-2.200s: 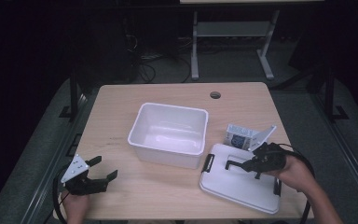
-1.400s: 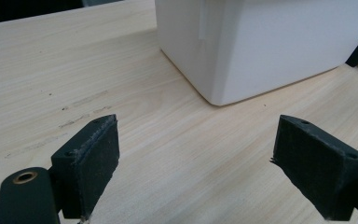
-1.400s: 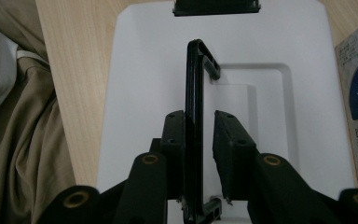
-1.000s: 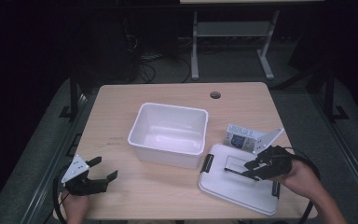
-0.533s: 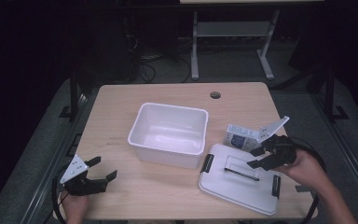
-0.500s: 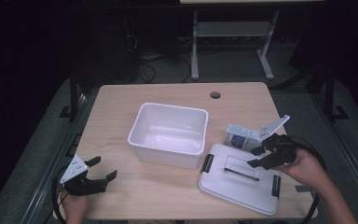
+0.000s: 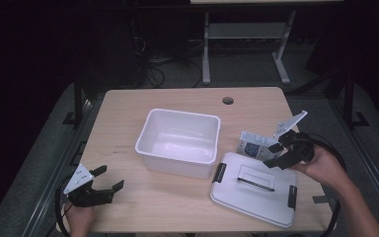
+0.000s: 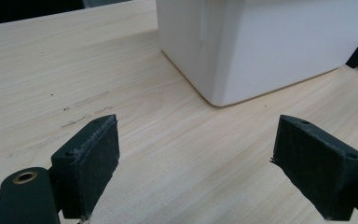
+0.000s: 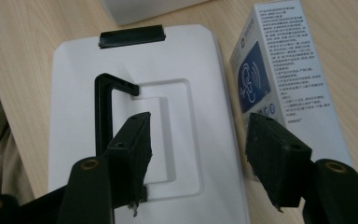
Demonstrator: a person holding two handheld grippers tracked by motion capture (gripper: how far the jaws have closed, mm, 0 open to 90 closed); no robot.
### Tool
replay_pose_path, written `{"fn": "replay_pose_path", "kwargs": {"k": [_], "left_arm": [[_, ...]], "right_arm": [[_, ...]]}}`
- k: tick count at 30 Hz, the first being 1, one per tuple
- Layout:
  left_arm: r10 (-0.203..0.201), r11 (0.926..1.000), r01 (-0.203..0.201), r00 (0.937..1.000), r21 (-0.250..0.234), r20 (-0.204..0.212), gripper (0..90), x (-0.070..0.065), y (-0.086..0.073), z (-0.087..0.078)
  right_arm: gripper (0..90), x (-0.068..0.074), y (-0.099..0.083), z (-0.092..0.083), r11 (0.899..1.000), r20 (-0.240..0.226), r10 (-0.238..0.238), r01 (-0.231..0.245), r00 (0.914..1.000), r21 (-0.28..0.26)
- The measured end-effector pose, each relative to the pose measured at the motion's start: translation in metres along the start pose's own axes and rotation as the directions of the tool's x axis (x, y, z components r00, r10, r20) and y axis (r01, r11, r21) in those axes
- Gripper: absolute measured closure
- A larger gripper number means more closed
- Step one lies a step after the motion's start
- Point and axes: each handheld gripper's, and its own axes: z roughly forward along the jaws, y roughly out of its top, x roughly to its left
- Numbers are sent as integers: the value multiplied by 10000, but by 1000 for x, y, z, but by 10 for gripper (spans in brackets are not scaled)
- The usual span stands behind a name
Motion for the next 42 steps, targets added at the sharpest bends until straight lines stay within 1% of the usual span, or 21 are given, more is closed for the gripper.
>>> {"fn": "replay_pose_path", "kwargs": {"k": [2,4,9,18,22,26,31,35,37,38,42], "left_arm": [[-14,10000,14,10000,-24,7,136,0,0,0],[-35,10000,35,10000,-42,-4,136,0,0,0],[-99,9999,98,9999,-66,-47,137,3,-1,-1],[-186,9998,185,9998,-66,-22,137,5,-2,-1],[-320,9994,320,9995,-155,-31,136,5,-2,-2],[-354,9993,354,9994,-158,-35,137,6,-3,-3],[-388,9991,387,9992,-155,-61,137,5,-4,-3],[-423,9989,420,9990,-204,-145,137,5,-4,-4],[-448,9987,444,9989,-245,-151,137,5,-4,-5],[-458,9987,454,9988,-242,-155,136,5,-4,-5],[-473,9987,470,9987,-216,-165,137,5,-4,-4]], "right_arm": [[392,-2,2,0,10000,41,-42,42,10000,52],[388,-6,3,1,10000,79,-79,80,9999,-29],[374,-16,6,3,10000,123,32,-31,9999,-31],[356,-30,15,6,9998,152,34,-36,9999,176],[352,-37,18,7,9998,120,127,-129,9998,159],[351,-43,20,8,9997,64,243,-244,9997,54],[345,-52,19,15,9992,69,374,-375,9993,125],[340,-58,19,19,9992,79,407,-407,9991,42],[340,-60,19,21,9991,94,414,-415,9991,85],[343,-61,19,23,9991,-13,413,-413,9991,78],[341,-64,19,27,9986,-101,497,-495,9987,192]]}}
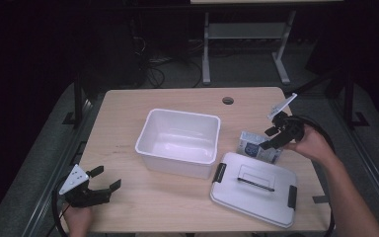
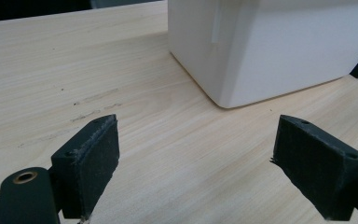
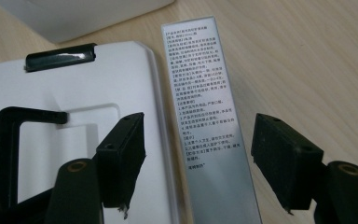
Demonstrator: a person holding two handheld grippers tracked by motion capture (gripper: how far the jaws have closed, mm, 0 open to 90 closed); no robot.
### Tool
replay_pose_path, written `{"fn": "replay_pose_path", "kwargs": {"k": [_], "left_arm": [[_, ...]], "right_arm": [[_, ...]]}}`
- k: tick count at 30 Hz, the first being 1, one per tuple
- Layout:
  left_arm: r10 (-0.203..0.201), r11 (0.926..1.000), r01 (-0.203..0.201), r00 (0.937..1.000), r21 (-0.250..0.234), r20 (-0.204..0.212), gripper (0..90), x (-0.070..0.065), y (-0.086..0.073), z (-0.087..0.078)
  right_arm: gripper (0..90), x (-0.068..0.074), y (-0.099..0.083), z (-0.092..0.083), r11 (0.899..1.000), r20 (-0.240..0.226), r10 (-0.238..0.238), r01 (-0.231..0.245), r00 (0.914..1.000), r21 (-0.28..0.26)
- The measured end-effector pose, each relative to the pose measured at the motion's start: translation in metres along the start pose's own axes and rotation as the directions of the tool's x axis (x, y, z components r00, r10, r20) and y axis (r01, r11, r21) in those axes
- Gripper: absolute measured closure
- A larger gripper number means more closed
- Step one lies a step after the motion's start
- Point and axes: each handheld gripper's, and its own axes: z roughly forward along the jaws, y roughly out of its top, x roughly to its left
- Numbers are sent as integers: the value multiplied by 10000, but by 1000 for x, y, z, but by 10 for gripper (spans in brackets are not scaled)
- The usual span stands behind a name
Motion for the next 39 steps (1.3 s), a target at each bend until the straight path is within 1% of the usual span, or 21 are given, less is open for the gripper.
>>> {"fn": "replay_pose_path", "kwargs": {"k": [1,5,8,10,13,20,28,33,39], "left_arm": [[5,10000,-5,10000,-6,-8,137,0,0,0],[48,10000,-48,10000,50,-7,136,0,0,0],[53,10000,-53,10000,7,-14,137,-1,0,1],[54,10000,-54,10000,13,-6,137,-1,0,1],[55,10000,-55,10000,14,-18,137,-1,0,1],[139,9999,-139,9999,71,2,136,-1,1,2],[68,10000,-68,10000,0,-38,137,0,1,0],[94,10000,-94,10000,23,-8,136,0,1,1],[119,9999,-119,9999,4,-11,136,-1,2,0]], "right_arm": [[337,-1,0,1,10000,33,-55,55,10000,-5],[330,-4,1,8,9998,-20,10,-10,10000,181],[330,-6,1,12,9995,-28,50,-49,10000,325],[333,-6,2,15,9992,19,-20,19,10000,410],[352,-7,3,18,9987,61,-103,100,9999,506],[417,-6,4,25,9969,-89,-283,289,9996,736],[492,-6,5,27,9958,-57,-412,416,9991,812],[503,-7,6,27,9952,-52,-480,483,9988,855],[539,-10,6,28,9945,-86,-603,608,9981,852]]}}
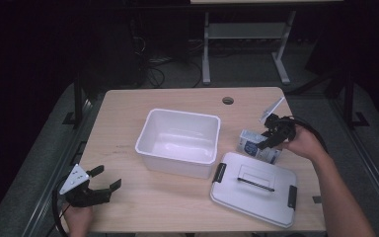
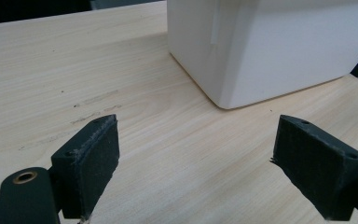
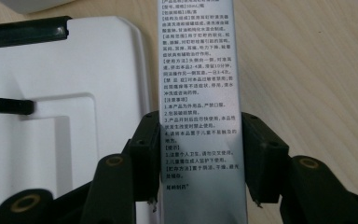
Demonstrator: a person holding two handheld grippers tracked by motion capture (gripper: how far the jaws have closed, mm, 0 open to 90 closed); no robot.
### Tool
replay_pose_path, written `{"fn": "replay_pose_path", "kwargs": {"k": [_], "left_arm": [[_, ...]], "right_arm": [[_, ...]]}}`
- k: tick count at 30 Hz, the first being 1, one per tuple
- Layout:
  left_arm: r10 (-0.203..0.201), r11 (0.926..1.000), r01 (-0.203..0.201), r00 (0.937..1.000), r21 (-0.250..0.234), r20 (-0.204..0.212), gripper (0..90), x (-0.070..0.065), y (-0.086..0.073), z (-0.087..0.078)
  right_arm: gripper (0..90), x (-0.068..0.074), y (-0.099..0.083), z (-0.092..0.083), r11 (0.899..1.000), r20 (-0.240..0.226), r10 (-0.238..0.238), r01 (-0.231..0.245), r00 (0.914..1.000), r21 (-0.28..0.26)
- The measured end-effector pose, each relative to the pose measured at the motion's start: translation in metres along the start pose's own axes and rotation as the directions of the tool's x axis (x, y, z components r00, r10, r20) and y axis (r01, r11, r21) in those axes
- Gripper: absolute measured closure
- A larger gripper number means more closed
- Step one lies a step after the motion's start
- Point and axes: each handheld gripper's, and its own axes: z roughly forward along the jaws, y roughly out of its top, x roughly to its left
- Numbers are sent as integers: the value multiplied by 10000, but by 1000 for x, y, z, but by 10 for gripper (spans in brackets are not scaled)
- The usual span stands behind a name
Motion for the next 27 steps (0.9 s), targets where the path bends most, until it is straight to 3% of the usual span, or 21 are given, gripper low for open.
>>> {"fn": "replay_pose_path", "kwargs": {"k": [10,27], "left_arm": [[-38,10000,38,10000,-52,-2,137,0,0,-1],[127,9999,-127,9999,-57,90,136,-3,3,0]], "right_arm": [[551,1,0,-4,10000,124,-31,32,9999,-46],[552,23,9,-49,9976,363,-175,198,9992,-664]]}}
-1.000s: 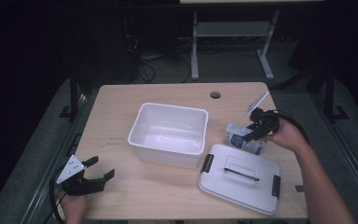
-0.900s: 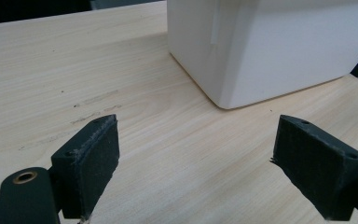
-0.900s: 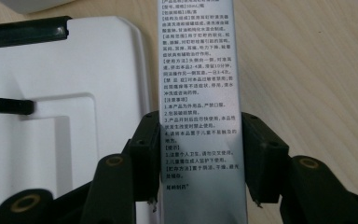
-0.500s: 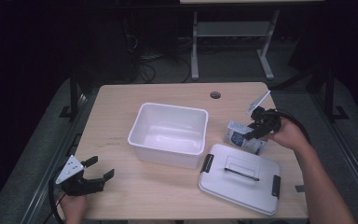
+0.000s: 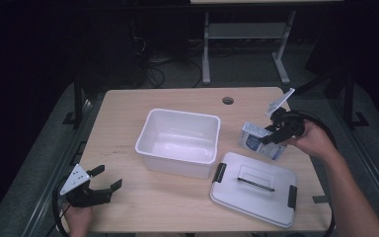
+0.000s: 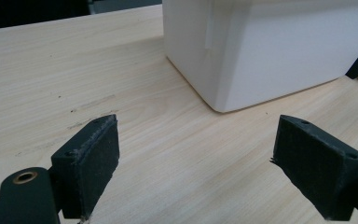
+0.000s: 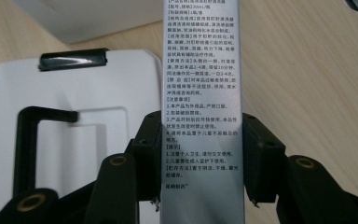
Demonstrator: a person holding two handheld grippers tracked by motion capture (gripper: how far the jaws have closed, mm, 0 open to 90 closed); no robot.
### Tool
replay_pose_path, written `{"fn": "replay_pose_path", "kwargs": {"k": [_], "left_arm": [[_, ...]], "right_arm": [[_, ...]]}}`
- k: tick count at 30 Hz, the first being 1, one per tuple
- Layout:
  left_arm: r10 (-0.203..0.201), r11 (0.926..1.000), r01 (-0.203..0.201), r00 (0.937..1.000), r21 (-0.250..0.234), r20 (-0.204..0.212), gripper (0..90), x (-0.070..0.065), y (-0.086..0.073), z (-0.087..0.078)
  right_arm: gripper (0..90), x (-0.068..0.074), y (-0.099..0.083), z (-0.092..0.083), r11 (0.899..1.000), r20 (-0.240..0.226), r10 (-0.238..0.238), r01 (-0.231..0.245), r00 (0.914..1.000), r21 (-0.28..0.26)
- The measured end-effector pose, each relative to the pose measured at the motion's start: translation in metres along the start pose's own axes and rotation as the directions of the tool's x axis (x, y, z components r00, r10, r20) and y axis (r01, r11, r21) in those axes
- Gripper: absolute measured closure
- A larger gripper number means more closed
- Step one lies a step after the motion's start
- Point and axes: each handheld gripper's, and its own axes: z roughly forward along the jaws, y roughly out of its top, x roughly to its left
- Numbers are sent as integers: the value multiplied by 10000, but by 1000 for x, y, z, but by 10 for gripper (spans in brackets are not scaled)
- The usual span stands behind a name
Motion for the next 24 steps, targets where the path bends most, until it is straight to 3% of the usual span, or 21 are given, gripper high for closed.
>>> {"fn": "replay_pose_path", "kwargs": {"k": [24], "left_arm": [[-18,10000,18,10000,-81,45,136,-2,1,-1]], "right_arm": [[552,43,11,-45,9991,-31,-385,384,9993,-202]]}}
